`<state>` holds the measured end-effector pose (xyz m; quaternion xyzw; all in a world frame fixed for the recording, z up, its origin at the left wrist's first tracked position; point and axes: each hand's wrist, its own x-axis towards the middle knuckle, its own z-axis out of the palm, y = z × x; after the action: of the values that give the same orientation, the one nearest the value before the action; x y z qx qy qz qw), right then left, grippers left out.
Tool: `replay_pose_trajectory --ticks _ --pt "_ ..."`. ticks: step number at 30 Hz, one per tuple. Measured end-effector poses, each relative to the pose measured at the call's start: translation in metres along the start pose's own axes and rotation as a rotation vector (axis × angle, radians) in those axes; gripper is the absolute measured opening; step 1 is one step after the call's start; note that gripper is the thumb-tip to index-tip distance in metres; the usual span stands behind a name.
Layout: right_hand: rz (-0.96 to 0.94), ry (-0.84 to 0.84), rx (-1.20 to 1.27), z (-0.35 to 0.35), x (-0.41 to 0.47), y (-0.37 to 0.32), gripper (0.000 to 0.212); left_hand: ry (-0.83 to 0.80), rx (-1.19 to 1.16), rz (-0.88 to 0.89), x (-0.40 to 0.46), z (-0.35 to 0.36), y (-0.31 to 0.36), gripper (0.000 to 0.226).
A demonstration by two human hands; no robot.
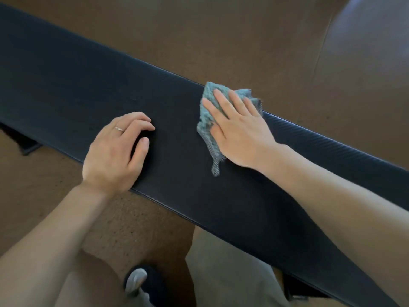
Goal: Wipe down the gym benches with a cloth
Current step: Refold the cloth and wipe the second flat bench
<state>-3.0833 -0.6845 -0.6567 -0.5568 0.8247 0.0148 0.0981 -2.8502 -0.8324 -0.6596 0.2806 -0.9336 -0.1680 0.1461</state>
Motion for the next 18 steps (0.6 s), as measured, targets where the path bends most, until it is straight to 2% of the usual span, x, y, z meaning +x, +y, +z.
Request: replay_pose_trajectory --ticks 3,7,10,15,18 --pt "-0.061 -0.007 -0.015 -0.003 0.015 0.005 0.058 -0.016 0.008 -0.016 -0.003 0.0 0.005 0.03" --pt "-0.063 0.003 -0.046 0.0 -0.061 0.055 0.06 -0.031 0.045 -0.017 -0.005 -0.001 0.006 0.031" --pt "-0.041 -0.053 -0.082 0.001 -0.095 0.083 0.062 -0.034 0.071 0.008 -0.003 0.0 0.005 0.03" --pt "-0.062 0.019 0.044 -0.002 -0.021 0.052 0.062 -0.031 0.083 0.005 -0.001 0.001 0.004 0.03" --pt "-0.07 0.004 0.108 -0.006 0.031 0.024 0.059 -0.023 0.076 0.007 -0.004 0.0 0.001 0.031"
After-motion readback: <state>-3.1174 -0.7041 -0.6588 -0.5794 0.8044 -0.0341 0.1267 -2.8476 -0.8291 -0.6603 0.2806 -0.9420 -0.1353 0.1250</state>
